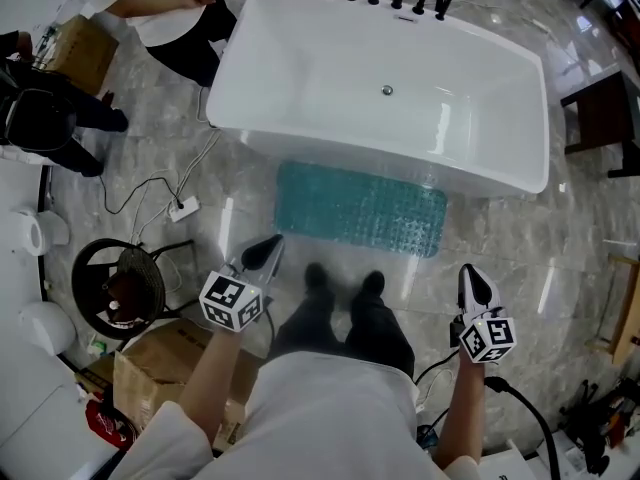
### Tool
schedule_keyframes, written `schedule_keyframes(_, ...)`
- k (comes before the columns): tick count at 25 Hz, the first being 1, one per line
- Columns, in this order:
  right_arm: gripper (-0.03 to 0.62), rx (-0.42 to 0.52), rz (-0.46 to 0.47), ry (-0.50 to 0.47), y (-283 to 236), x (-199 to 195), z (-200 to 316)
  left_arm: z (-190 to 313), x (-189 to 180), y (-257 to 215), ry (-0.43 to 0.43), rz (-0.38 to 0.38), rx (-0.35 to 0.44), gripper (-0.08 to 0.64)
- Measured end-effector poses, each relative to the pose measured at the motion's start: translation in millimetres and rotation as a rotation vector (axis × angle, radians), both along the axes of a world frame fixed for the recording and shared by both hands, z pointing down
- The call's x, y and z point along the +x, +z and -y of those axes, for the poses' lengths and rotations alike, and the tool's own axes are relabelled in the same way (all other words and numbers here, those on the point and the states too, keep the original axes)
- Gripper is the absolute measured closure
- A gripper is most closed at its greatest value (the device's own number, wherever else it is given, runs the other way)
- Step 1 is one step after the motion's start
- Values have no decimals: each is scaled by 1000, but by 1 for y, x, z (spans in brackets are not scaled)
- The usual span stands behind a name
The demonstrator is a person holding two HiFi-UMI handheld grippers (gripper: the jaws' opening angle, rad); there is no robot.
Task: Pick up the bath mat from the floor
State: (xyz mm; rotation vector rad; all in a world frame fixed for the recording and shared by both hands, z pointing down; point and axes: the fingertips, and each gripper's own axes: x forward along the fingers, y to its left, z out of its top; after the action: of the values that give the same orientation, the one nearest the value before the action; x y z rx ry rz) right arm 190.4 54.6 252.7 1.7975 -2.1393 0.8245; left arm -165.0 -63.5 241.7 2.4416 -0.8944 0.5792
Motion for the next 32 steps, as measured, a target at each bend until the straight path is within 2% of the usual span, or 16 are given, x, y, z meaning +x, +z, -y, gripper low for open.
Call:
schedule_keyframes(6, 586, -15, -4, -8, 22, 1, 18, 11, 1, 21, -14, 0, -10, 558)
schedule_keyframes(12, 586, -8, 8, 44, 47, 16, 35, 17, 13, 46, -24, -7, -10, 558)
schedule_keyframes(17, 586, -23, 11, 13, 72, 15, 37, 16, 20, 71, -22, -2, -24, 558)
schedule_keyframes(32, 586, -55, 1, -9, 190, 32, 42, 21, 42, 184, -17, 16, -53, 558)
